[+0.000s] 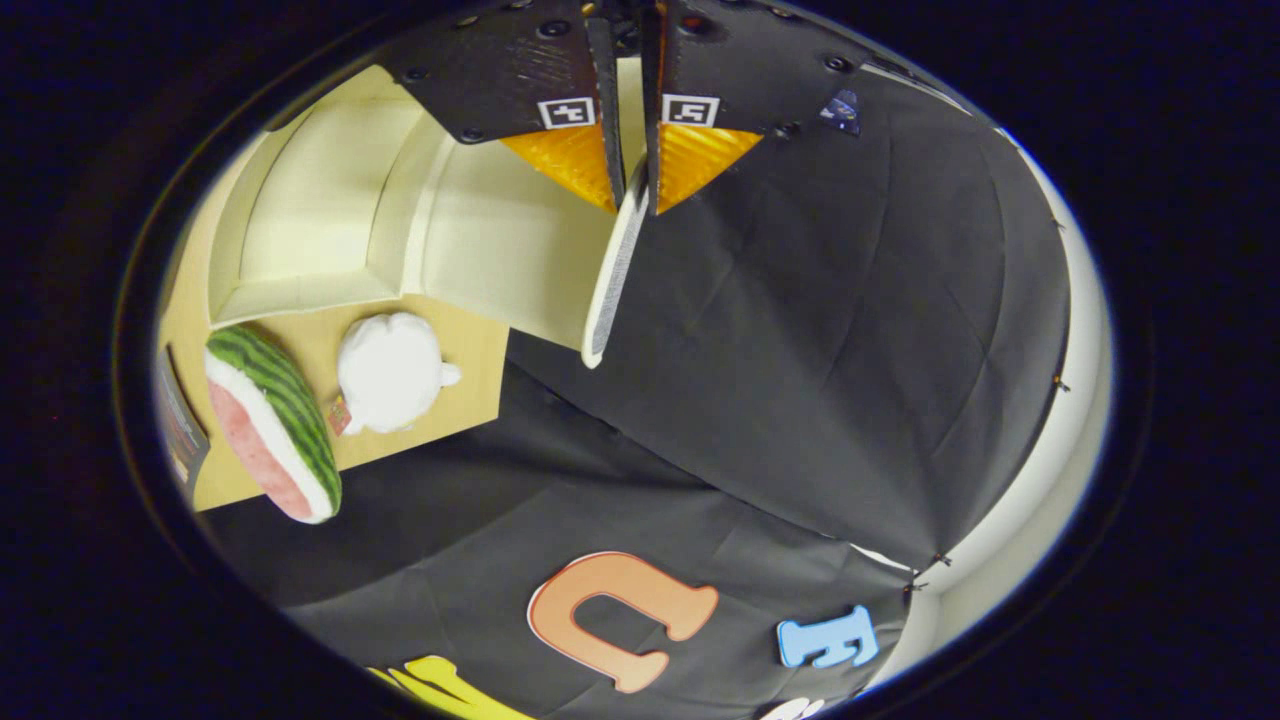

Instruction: Open the storage box then place both shoes into the box .Put the left shoe in first, then the right shoe, with the right side of both shoes facing outward in a uniform manner.

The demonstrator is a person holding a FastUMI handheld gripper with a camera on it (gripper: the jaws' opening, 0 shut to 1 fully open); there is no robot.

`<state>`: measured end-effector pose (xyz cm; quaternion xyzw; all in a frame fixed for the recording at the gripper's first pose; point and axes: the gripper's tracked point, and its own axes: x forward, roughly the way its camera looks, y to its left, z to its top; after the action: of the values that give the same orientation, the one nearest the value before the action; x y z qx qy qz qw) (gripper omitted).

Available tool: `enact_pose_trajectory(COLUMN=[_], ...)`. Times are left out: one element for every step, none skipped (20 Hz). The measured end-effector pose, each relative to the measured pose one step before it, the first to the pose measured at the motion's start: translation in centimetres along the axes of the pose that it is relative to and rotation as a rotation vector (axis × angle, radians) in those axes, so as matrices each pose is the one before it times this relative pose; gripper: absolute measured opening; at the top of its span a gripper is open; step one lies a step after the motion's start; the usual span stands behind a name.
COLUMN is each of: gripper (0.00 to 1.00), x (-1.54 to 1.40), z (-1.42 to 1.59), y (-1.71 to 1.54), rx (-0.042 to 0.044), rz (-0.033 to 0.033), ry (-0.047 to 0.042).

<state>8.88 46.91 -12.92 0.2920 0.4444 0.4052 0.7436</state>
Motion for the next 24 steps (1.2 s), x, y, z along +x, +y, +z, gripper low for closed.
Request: enact_pose_trajectory(gripper=[0.10, 0.19, 0.28, 0.37, 0.47, 0.56, 0.65, 0.74, 0.83, 0.83, 0.89, 0.95, 0.95, 0.95, 0.95, 0.95, 0.95, 0.95, 0.95, 0.95, 0.95, 0.95, 0.95, 0.95], x=[-0.024, 0.256, 0.106, -0.130, -0.613, -0.376, -0.397, -0.466, -0.656, -0.769, -0.876, -0.429, -0.652, -0.894, -0.833, -0.888, -0.918, -0.932, -0.886, -0.824, -0.908, -0.702, -0.815, -0.621], z=[-0.050, -0.038, 0.013, 0.149, 0.005, 0.007, 0.006, -0.032, 0.127, 0.184, 0.207, 0.083, 0.117, 0.068, 0.033, 0.023, -0.099, 0.024, -0.098, -0.104, 0.004, -0.060, -0.109, -0.053], y=[0.186, 0.059, 0.021, 0.449, 0.248, 0.060, -0.205, -0.324, -0.585, -0.493, -0.583, -0.829, -0.701, -0.717, -0.860, -1.062, -1.275, -1.354, -1.312, -1.633, -1.526, -1.710, -1.825, -1.771], rx=[-0.00900, -0.01454, -0.01203, -0.00913, -0.00745, -0.00600, -0.00419, -0.00165, -0.00223, -0.00214, -0.00321, 0.00024, 0.00149, 0.00274, 0.00236, -0.00042, -0.00459, -0.00537, -0.00516, -0.00509, -0.00374, -0.00065, 0.00222, 0.00473], rz=[0.00848, -0.00762, -0.00027, -0.00011, -0.00804, 0.00158, 0.00352, -0.00586, -0.01057, -0.01017, -0.01147, -0.01058, -0.00319, -0.00987, -0.00665, -0.01343, -0.01947, -0.01928, -0.02031, -0.02449, -0.02197, -0.02311, -0.02720, -0.02493], ry=[-0.00485, -0.00493, -0.00557, -0.00796, -0.00253, -0.00066, 0.00167, 0.00277, -0.00359, -0.00449, -0.00287, -0.00418, -0.00125, -0.00135, -0.00044, 0.00176, 0.00356, -0.00062, -0.00049, 0.00081, -0.00052, -0.00025, -0.00011, 0.00032])
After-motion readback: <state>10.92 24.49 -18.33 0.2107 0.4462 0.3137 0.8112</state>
